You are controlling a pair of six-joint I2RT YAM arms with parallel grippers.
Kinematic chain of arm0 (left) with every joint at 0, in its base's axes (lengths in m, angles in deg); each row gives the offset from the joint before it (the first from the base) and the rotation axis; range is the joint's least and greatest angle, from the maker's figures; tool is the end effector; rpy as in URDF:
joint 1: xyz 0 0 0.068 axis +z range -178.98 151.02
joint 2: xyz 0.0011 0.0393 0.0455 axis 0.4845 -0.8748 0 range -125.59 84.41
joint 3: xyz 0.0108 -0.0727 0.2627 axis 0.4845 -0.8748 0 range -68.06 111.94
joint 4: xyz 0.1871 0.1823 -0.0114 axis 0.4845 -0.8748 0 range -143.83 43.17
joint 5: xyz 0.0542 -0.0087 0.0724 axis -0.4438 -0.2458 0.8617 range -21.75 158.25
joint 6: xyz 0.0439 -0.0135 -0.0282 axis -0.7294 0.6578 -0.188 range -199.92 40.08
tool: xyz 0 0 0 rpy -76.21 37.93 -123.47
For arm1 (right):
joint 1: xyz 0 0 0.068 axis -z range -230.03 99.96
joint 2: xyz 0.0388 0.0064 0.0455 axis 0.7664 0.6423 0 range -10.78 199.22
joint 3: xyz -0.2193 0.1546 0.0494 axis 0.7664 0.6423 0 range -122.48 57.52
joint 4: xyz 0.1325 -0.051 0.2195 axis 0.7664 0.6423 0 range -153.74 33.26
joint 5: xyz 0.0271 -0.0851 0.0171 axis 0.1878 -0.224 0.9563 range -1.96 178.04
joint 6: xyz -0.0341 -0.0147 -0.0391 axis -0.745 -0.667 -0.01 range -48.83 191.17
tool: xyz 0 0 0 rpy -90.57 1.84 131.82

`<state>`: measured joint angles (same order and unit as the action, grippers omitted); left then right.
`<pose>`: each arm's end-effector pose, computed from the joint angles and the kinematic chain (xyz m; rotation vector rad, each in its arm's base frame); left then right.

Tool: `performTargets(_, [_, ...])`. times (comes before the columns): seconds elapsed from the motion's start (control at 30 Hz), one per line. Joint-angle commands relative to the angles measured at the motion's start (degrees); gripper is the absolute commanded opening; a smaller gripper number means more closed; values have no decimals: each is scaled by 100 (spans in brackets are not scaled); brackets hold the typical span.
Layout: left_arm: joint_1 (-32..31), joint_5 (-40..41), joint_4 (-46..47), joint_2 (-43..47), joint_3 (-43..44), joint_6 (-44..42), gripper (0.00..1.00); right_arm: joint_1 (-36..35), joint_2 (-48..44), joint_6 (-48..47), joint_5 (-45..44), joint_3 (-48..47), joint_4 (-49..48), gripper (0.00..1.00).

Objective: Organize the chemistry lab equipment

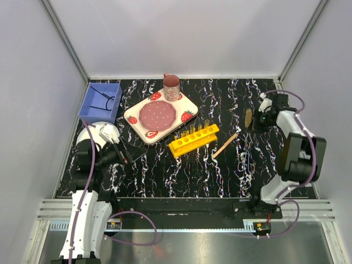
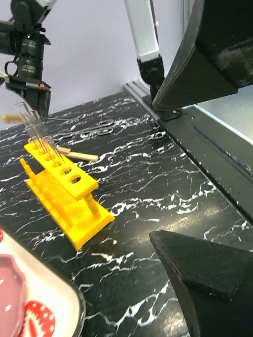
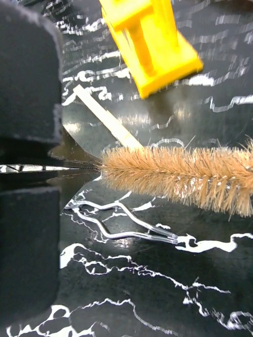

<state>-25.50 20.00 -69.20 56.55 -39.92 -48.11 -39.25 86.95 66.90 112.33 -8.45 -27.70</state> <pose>0.1232 -0.0192 0.2613 -0.0300 1.9896 -1.1413 0.3324 -0.0484 0.1986 0.0389 2.6643 0.4994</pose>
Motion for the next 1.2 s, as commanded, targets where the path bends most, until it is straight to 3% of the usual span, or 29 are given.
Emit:
performTargets(0.0, [3, -536, 760, 254, -168, 939, 99, 283, -1262, -423, 1232, 269, -281, 0])
performTargets(0.13, [-321, -467, 1285, 167, -63, 1703, 99, 328, -2143, -934, 2428, 506, -193, 0])
performTargets(0.3, [-1357, 674, 2139, 44, 322, 2320, 99, 328, -3030, -1417, 4105, 673, 140, 0])
performTargets(0.4, [-2525, 1720, 2553, -482, 691, 2365, 99, 328, -3286, -1707, 4801, 709, 473, 0])
performTargets(0.53, [-4552, 3126, 3088, -1641, 1359, 1857, 99, 319, -3454, -1963, 5445, 779, 721, 0])
performTargets(0.63, [-5574, 4346, 3282, -2784, 2141, 1286, 99, 319, -3542, -2069, 5718, 946, 739, 0])
performTargets(0.7, [-5971, 4630, 3431, -3654, 2721, 1021, 99, 319, -3603, -2148, 5788, 999, 730, 0])
performTargets(0.9, [-6246, 4965, 3976, -5323, 3820, 950, 98, 319, -3788, -2245, 5832, 1113, 730, 0])
performTargets(1.17, [-6351, 5150, 4372, -6179, 4472, 853, 86, 319, -3823, -2253, 5885, 1104, 739, 0])
